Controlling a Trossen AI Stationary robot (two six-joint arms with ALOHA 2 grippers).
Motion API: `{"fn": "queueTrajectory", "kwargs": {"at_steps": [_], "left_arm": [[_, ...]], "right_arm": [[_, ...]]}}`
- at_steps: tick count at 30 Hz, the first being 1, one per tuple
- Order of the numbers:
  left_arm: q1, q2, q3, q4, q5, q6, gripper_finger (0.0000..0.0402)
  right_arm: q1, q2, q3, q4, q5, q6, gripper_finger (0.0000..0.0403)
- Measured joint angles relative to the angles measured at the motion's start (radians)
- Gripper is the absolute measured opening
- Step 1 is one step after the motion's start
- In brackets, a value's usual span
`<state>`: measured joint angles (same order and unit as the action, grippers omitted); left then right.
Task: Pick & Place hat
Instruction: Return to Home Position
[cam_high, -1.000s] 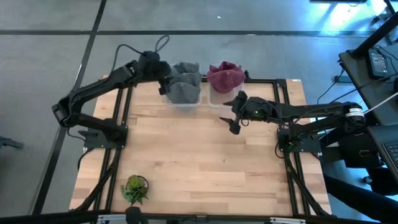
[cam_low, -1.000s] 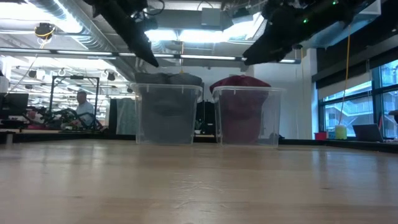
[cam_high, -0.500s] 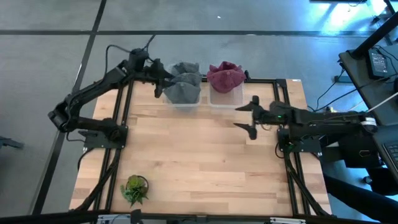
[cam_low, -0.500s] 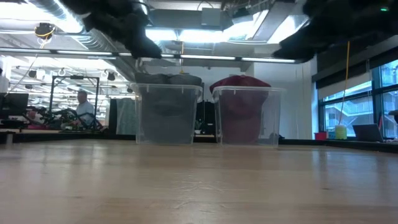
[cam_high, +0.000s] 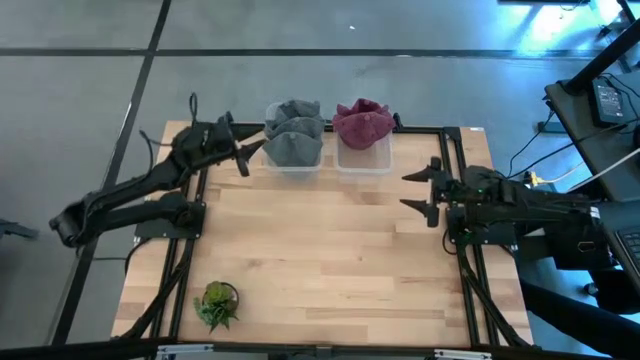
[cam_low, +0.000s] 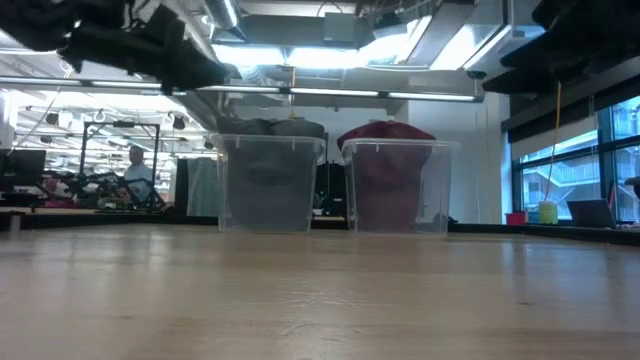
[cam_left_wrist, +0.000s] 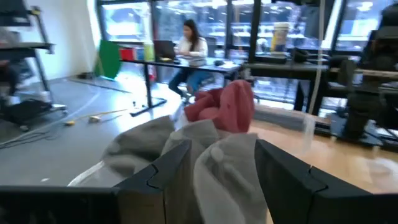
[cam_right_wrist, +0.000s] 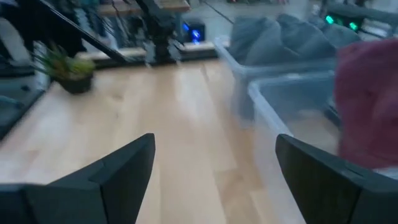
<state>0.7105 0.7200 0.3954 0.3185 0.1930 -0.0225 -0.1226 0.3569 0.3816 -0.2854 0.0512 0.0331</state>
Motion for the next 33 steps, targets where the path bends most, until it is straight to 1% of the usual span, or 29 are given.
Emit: {"fn": "queueTrajectory", "kwargs": {"at_steps": [2,5,7,9,13,18,21,24,26,29,31,33], "left_arm": [[-0.017,-0.039,-0.039,0.018,-0.042,-0.003,0.0171],[-0.039,-0.086,-0.069,0.023,-0.093,-0.027,0.0171],[-0.058,-0.109,-0.089,0.023,-0.153,-0.056,0.0171],[-0.092,-0.121,-0.104,0.024,-0.227,-0.069,0.0171],[-0.203,-0.125,-0.114,0.022,-0.327,-0.066,0.0171],[-0.354,-0.13,-0.115,-0.02,-0.502,-0.035,0.0171],[-0.428,-0.136,-0.153,0.004,-0.579,-0.028,0.0171],[-0.467,-0.173,-0.206,0.03,-0.583,-0.02,0.0171],[-0.471,-0.215,-0.235,0.024,-0.539,-0.025,0.0171],[-0.46,-0.285,-0.258,0.014,-0.443,-0.031,0.0171],[-0.452,-0.323,-0.266,0.007,-0.409,-0.033,0.0171],[-0.453,-0.358,-0.275,-0.004,-0.402,-0.034,0.0171]], "right_arm": [[0.0,-0.001,-0.032,0.069,-0.029,0.009,0.0333],[0.0,-0.001,-0.12,0.216,-0.074,0.012,0.0333],[0.0,-0.008,-0.167,0.301,-0.089,0.017,0.0333],[-0.002,-0.025,-0.189,0.342,-0.09,0.035,0.0333],[-0.006,-0.074,-0.212,0.339,-0.09,0.067,0.0333],[-0.006,-0.167,-0.251,0.327,-0.09,0.067,0.0333],[-0.006,-0.238,-0.285,0.328,-0.09,0.068,0.0333],[-0.006,-0.31,-0.298,0.296,-0.09,0.068,0.0333],[-0.006,-0.352,-0.298,0.289,-0.1,0.067,0.0333],[-0.006,-0.355,-0.3,0.264,-0.124,0.07,0.0333],[-0.006,-0.351,-0.3,0.258,-0.124,0.072,0.0333],[-0.006,-0.355,-0.313,0.269,-0.123,0.076,0.0333]]}}
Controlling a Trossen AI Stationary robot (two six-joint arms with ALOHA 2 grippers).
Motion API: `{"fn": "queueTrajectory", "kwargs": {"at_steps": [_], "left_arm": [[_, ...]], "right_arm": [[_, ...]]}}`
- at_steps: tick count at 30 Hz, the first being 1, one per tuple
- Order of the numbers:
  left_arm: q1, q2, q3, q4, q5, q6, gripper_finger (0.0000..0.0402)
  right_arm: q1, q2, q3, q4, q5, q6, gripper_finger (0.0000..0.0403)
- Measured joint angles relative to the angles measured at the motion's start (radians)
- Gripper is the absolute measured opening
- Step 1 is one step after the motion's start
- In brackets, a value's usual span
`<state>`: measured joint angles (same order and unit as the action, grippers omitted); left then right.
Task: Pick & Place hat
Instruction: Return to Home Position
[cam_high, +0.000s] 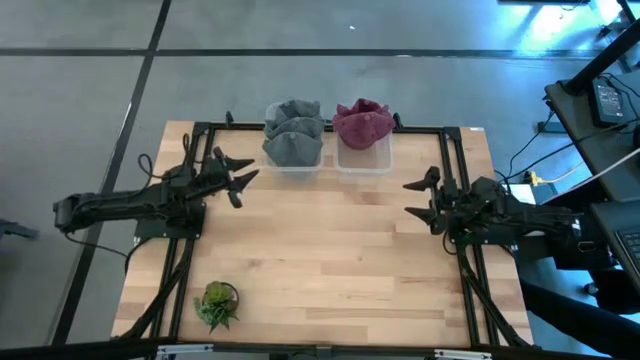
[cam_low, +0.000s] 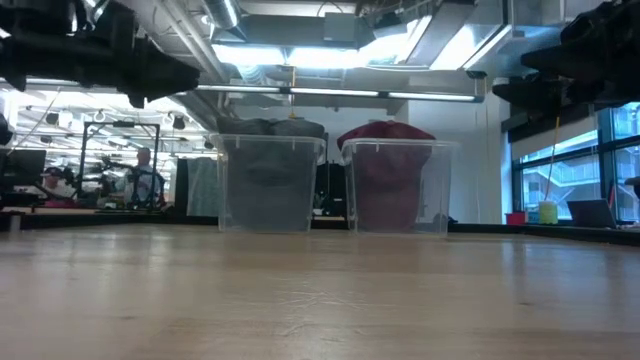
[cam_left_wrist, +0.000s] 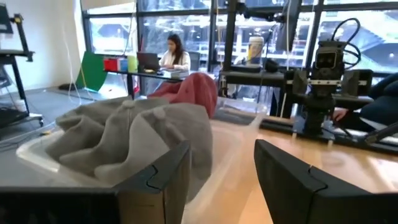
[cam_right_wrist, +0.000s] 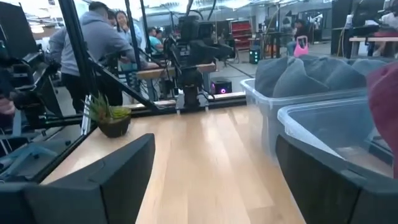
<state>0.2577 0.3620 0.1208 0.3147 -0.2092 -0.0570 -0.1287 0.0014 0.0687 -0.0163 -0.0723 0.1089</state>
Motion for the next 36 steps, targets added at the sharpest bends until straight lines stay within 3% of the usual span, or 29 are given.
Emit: {"fn": "queueTrajectory", "kwargs": {"at_steps": [8,14,21,26,36], "left_arm": [[0.0,-0.185,-0.046,-0.141,-0.057,-0.019,0.0171],[0.0,-0.357,-0.05,-0.289,-0.045,-0.032,0.0171],[-0.001,-0.357,-0.057,-0.344,-0.042,-0.061,0.0171],[-0.001,-0.361,-0.112,-0.244,-0.03,-0.061,0.0171],[0.0,-0.359,-0.112,-0.264,-0.033,-0.044,0.0171]], "right_arm": [[0.0,0.0,-0.062,0.054,0.0,0.03,0.0333],[0.0,0.0,-0.063,0.06,0.015,0.015,0.0333],[0.0,0.0,-0.063,0.056,0.027,0.002,0.0333],[0.0,0.0,-0.063,0.055,0.032,-0.011,0.0333],[0.0,0.002,-0.063,0.034,0.055,-0.047,0.0333]]}}
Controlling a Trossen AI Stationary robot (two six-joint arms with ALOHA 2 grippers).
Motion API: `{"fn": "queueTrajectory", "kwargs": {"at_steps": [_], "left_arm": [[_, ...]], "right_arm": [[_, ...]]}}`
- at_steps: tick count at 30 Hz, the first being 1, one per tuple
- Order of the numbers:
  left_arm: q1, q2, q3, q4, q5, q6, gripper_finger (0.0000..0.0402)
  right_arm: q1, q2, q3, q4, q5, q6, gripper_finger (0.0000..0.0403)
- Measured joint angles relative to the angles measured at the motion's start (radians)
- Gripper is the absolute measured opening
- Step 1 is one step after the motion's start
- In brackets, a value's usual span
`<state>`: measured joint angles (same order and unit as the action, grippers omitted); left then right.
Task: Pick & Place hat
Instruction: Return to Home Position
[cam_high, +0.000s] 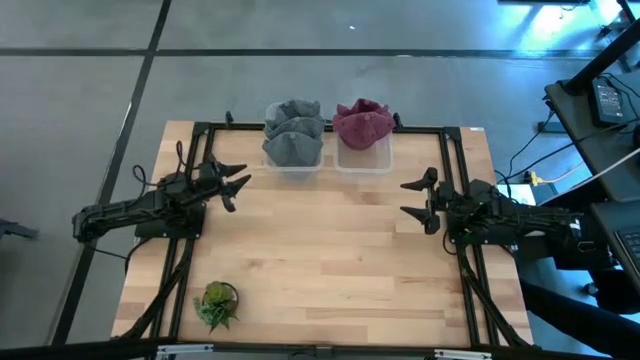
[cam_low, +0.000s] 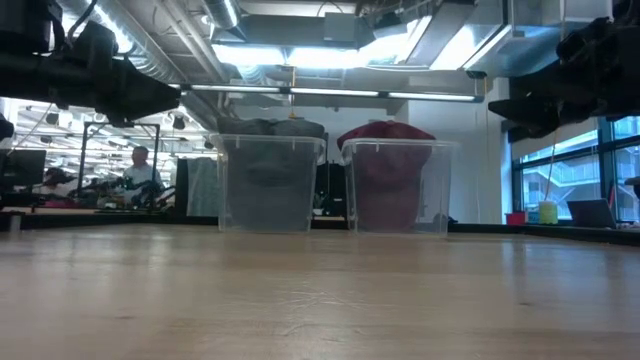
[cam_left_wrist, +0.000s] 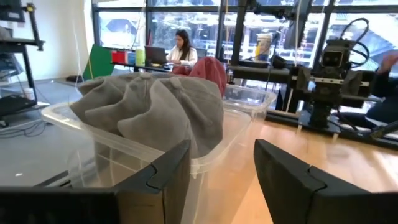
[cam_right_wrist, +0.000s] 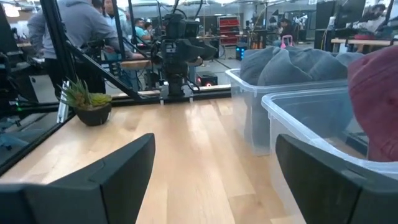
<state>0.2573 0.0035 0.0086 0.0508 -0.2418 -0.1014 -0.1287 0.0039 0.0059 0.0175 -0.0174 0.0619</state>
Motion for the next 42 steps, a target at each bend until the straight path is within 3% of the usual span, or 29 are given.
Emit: {"fn": "queueTrajectory", "kwargs": {"at_steps": [10,14,17,24,42], "left_arm": [[0.0,0.012,0.0,-0.002,0.018,0.018,0.0171],[0.0,0.012,0.0,-0.002,0.018,0.018,0.0171],[0.0,0.012,0.0,-0.002,0.018,0.018,0.0171],[0.0,0.012,0.0,-0.002,0.019,0.018,0.0171],[0.0,0.012,0.0,-0.002,0.019,0.018,0.0171]], "right_arm": [[0.0,0.001,0.0,0.002,0.012,-0.015,0.0333],[-0.002,0.02,0.001,0.041,0.261,-0.069,0.0333],[-0.001,0.02,0.001,0.047,0.345,-0.186,0.0333],[-0.001,0.02,0.001,0.048,0.339,-0.332,0.0333],[-0.002,0.02,0.001,0.048,0.339,-0.335,0.0333]]}}
